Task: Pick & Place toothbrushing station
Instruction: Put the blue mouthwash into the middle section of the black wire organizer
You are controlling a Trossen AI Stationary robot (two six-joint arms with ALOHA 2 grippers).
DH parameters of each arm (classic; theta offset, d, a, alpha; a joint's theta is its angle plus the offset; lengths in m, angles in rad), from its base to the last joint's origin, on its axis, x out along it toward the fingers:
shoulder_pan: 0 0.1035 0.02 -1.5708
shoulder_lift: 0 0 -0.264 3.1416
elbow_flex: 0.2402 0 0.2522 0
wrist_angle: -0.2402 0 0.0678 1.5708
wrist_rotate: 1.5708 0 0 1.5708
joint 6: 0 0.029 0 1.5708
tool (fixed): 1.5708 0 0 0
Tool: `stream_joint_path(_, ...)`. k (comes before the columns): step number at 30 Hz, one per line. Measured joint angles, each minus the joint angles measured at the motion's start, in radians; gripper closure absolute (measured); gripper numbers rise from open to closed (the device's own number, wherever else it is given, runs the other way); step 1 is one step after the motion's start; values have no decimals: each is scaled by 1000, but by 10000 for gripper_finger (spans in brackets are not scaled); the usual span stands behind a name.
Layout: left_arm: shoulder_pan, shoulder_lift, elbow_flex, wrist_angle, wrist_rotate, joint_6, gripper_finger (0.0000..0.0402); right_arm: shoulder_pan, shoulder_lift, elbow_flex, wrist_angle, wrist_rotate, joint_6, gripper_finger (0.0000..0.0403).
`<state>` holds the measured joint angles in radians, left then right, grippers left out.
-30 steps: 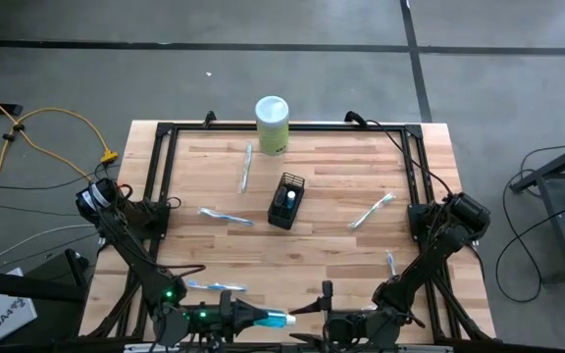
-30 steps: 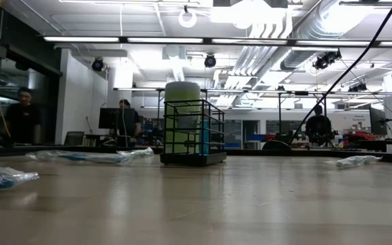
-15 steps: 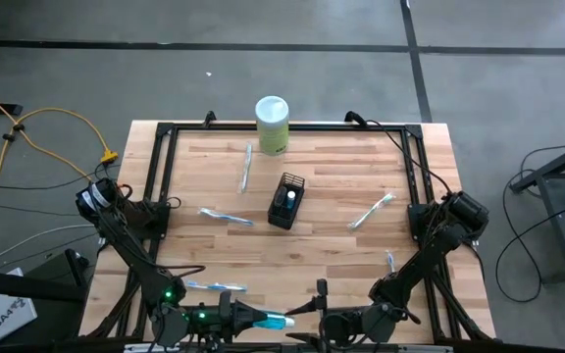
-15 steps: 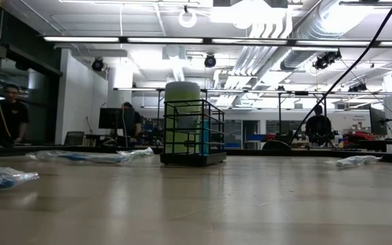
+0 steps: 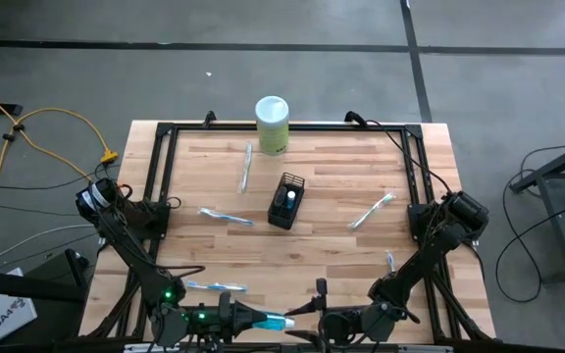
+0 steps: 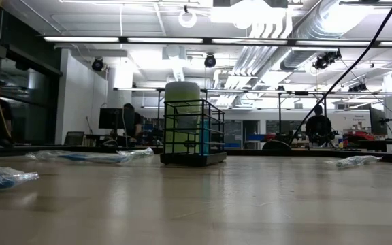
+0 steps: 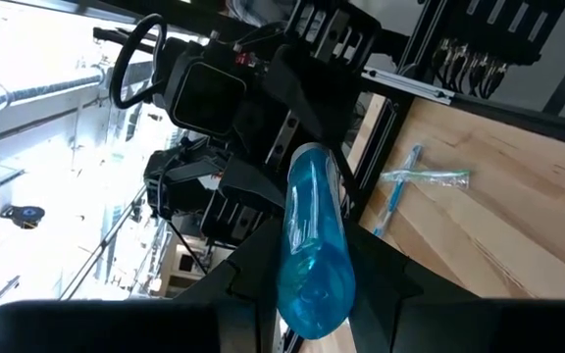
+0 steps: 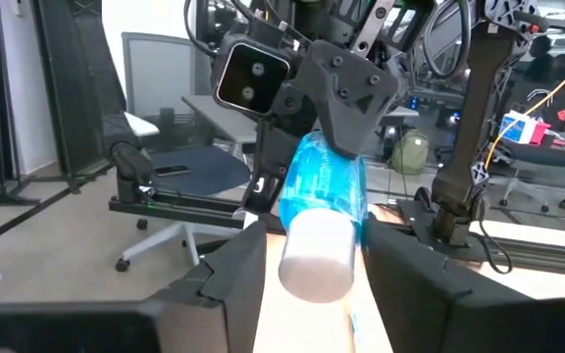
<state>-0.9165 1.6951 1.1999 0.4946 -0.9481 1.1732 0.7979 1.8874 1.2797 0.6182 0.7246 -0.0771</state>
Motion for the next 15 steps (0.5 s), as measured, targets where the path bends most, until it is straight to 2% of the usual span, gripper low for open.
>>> stream_joint_path(8,0,0,0,0,-5,0,319,0,0,0,0,17,-2,312)
stream_joint_path(15,-5,0,0,0,-8,0,319,0,0,0,0,12,-4,313)
